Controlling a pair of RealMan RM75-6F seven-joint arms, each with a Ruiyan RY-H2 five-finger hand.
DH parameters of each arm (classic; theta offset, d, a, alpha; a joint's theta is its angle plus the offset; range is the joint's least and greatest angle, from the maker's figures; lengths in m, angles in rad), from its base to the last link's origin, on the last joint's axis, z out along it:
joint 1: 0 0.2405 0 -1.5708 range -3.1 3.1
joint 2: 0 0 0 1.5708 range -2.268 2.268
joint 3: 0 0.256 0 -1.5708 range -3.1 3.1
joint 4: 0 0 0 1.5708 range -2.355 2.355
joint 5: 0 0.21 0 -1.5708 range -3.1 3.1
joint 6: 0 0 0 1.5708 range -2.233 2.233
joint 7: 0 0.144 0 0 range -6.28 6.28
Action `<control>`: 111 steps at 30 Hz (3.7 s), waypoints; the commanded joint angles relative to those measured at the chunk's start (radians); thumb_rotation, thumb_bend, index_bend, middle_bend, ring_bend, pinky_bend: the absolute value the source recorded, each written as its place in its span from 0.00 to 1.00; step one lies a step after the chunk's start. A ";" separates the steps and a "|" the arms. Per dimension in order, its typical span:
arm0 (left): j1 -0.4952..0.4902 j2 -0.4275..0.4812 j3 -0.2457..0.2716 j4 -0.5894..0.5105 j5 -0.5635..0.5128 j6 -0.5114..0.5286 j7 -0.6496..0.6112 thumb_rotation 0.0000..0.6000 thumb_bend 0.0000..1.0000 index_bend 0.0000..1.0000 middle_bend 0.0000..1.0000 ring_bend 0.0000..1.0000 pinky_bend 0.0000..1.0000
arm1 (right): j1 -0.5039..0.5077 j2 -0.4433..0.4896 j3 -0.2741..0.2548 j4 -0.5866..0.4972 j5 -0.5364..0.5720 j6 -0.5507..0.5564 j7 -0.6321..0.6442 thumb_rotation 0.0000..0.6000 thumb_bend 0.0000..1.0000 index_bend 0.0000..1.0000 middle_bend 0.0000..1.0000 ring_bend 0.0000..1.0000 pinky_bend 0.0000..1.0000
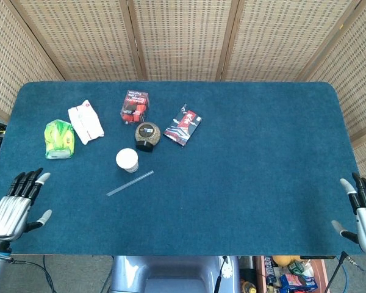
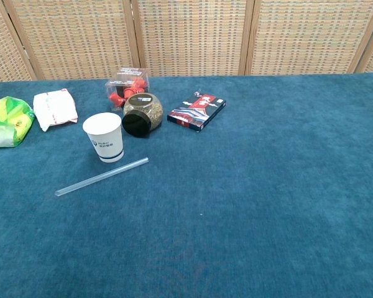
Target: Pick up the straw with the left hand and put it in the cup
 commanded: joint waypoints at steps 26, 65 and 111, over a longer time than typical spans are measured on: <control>-0.426 -0.340 -0.025 0.223 -0.037 -0.539 -0.460 1.00 0.81 0.00 0.00 0.00 0.00 | 0.027 -0.002 0.012 0.027 0.063 -0.072 0.031 1.00 0.00 0.00 0.00 0.00 0.00; -0.527 -0.433 0.028 0.313 -0.035 -0.575 -0.610 1.00 0.81 0.00 0.00 0.00 0.00 | 0.033 -0.003 0.010 0.030 0.075 -0.086 0.033 1.00 0.00 0.00 0.00 0.00 0.00; -0.578 -0.427 -0.041 0.216 -0.142 -0.555 -0.072 1.00 0.48 0.31 0.00 0.00 0.00 | 0.039 -0.003 0.006 0.029 0.086 -0.104 0.033 1.00 0.00 0.00 0.00 0.00 0.00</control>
